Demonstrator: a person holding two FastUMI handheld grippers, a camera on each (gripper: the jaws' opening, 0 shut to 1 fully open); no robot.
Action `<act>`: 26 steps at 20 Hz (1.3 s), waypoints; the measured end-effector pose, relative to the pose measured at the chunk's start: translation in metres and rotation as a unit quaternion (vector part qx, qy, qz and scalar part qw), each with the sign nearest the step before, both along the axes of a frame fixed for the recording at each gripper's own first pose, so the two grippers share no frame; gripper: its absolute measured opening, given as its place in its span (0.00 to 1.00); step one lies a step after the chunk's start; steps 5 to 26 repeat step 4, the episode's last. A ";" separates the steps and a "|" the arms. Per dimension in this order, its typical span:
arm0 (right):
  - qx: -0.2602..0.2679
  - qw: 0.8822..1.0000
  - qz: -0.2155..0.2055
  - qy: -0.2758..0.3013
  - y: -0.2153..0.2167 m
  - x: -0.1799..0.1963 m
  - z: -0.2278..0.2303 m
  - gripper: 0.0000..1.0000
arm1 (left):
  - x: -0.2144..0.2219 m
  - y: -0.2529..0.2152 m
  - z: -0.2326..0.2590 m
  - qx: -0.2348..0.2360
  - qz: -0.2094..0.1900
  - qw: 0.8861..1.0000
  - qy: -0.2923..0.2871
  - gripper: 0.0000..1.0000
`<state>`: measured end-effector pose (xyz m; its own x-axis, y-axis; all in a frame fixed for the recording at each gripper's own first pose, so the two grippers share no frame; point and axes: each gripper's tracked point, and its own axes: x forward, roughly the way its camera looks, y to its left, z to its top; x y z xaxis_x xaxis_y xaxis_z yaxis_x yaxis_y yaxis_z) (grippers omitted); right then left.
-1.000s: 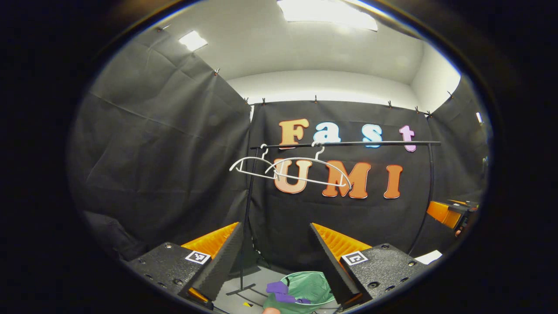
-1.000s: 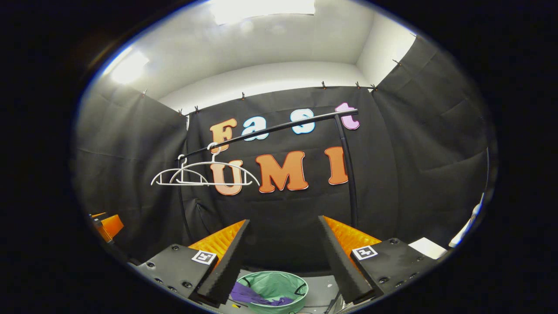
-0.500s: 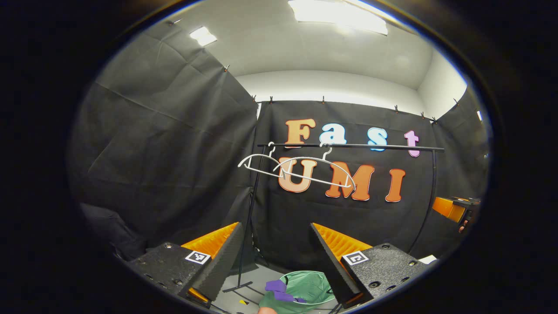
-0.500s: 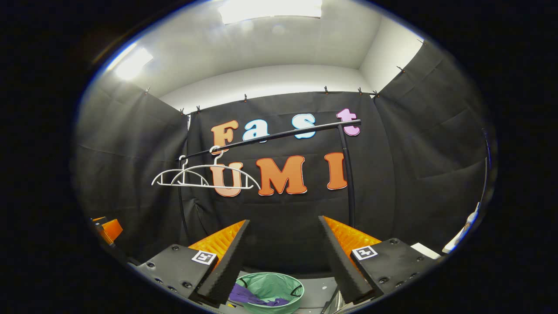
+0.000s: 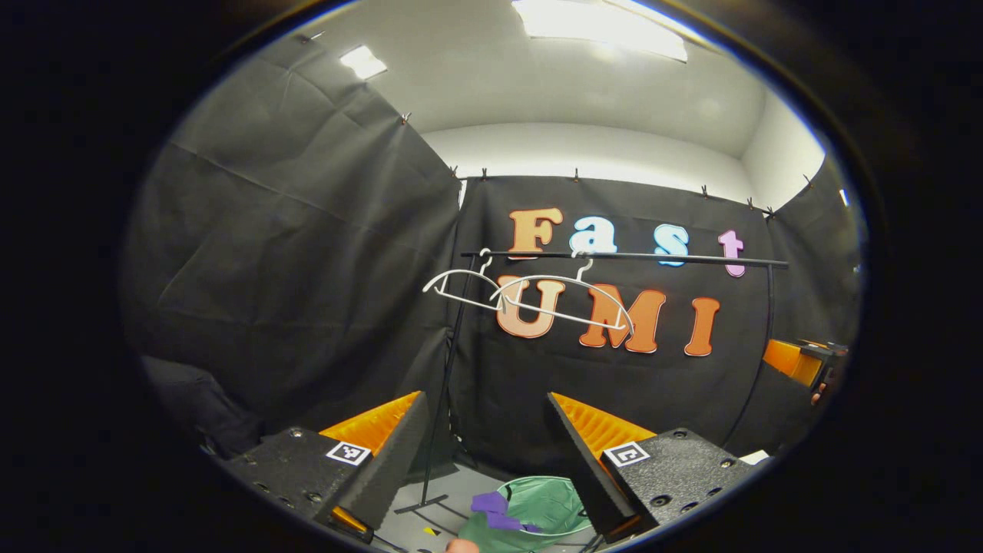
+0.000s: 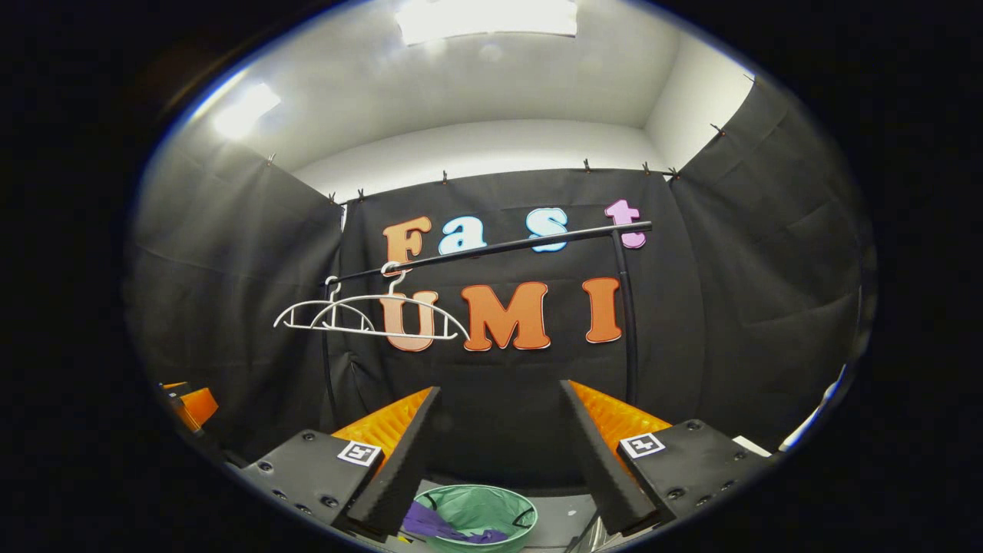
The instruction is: Grasp the clothes on the hanger with both hands and then place them into the laundry hamper below.
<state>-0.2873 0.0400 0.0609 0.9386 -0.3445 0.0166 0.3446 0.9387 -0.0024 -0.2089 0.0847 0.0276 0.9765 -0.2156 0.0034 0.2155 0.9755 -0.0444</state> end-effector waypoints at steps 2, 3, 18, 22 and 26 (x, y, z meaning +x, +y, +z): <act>0.003 1.000 0.005 -0.010 0.001 0.002 0.003 0.89 | -0.003 0.003 0.002 0.001 0.000 1.000 -0.002 0.95; 0.001 1.000 0.006 -0.014 0.001 0.002 0.005 0.89 | -0.005 0.004 0.003 0.003 0.000 1.000 -0.001 0.95; -0.002 1.000 0.006 -0.017 0.001 0.002 0.007 0.89 | -0.008 0.006 0.006 0.004 -0.002 1.000 -0.001 0.95; -0.002 1.000 0.006 -0.017 0.001 0.002 0.007 0.89 | -0.008 0.006 0.006 0.004 -0.002 1.000 -0.001 0.95; -0.002 1.000 0.006 -0.017 0.001 0.002 0.007 0.89 | -0.008 0.006 0.006 0.004 -0.002 1.000 -0.001 0.95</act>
